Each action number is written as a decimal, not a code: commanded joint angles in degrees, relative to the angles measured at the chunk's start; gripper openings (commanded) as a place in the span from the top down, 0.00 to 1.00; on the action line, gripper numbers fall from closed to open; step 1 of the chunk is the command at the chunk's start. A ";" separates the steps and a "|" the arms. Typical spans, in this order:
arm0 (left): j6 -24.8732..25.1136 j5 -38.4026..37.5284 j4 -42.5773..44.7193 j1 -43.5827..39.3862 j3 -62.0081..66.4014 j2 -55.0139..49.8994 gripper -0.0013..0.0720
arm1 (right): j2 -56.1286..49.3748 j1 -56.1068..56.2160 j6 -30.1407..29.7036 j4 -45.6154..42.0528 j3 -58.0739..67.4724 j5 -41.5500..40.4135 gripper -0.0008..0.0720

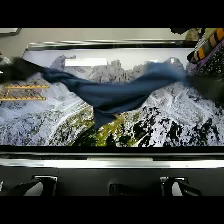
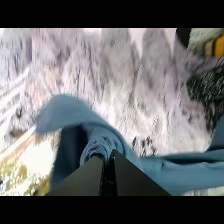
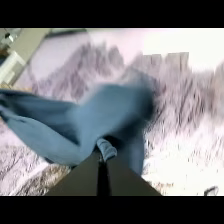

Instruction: Fold the clothes and pants, and hang the long-sleeved shirts on hangers.

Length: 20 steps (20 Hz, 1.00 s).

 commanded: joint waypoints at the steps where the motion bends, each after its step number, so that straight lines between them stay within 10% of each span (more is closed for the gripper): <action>1: -10.14 -2.80 3.93 4.50 8.33 10.34 0.97 | 0.66 0.02 4.24 -0.42 16.63 1.88 0.95; 11: -15.17 -2.56 9.49 9.53 10.21 22.58 0.97 | 2.84 0.02 13.86 -3.32 26.01 -2.14 0.95; 20: -4.09 -0.33 9.94 -0.52 10.19 -16.46 0.97 | -28.26 5.79 18.27 -17.33 21.44 8.20 0.95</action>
